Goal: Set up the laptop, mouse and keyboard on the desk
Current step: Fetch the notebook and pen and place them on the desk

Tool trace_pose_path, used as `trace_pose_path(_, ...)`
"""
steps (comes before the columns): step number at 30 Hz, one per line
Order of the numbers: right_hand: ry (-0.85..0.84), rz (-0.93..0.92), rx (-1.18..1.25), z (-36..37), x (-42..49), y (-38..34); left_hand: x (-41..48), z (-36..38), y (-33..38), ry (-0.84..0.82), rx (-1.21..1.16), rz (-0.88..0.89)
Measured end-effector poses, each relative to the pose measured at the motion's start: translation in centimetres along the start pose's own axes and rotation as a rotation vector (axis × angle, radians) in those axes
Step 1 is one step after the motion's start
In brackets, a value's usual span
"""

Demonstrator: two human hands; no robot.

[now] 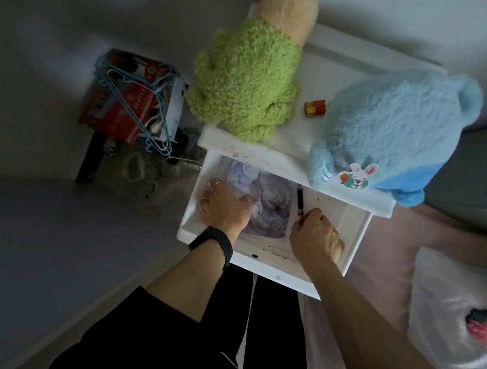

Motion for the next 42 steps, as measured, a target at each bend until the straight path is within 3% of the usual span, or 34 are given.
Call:
trace_pose_path(2, -0.102, 0.101, 0.132, 0.5, -0.3, 0.9, 0.0, 0.3, -0.5, -0.092, -0.072, -0.013)
trace_pose_path(6, -0.280, 0.410, 0.770, 0.8, -3.3, 3.1, -1.6, -1.5, 0.2, -0.217, -0.176, 0.014)
trace_pose_path(9, -0.381, 0.506, 0.965, -0.2, -7.2, 4.3, -4.4, -4.7, 0.6, -0.259, -0.189, 0.002)
trace_pose_path(14, -0.381, 0.470, 1.029, -2.0, -12.4, 5.3, -9.3, -10.0, -1.5, -0.266, -0.312, 0.027)
trace_pose_path(19, -0.450, 0.378, 1.041, -0.6, -15.7, 3.6, -14.3, -14.2, -8.2, -0.124, -0.437, 0.050)
trace_pose_path(22, -0.545, 0.374, 1.059, 1.7, -17.5, 1.8, -17.3, -14.6, -12.9, -0.022, -0.600, -0.021)
trace_pose_path(25, -0.589, 0.452, 1.060, 4.7, -19.1, 1.6, -21.0, -13.8, -18.0, 0.140, -0.552, -0.147)
trace_pose_path(31, -0.467, 0.577, 1.162, 7.3, -18.6, 2.1, -27.5, -8.6, -24.6, 0.213, -0.637, -0.381)
trace_pose_path(36, -0.440, 0.655, 1.315, 7.0, -16.7, 1.3, -30.0, -6.5, -25.6, 0.187, -0.650, -0.429)
trace_pose_path(42, -0.356, 0.568, 1.344, 4.5, -14.8, -0.6, -29.5, -7.5, -23.1, 0.162, -0.600, -0.380)
Point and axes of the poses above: each hand's wrist, its own x-axis towards the middle knuckle, its own z-axis out of the palm, y = z × x, the point moved 9 cm from there along x, towards the middle knuckle, and after that the axes turned 3 degrees about x, right-handed, at the moved point
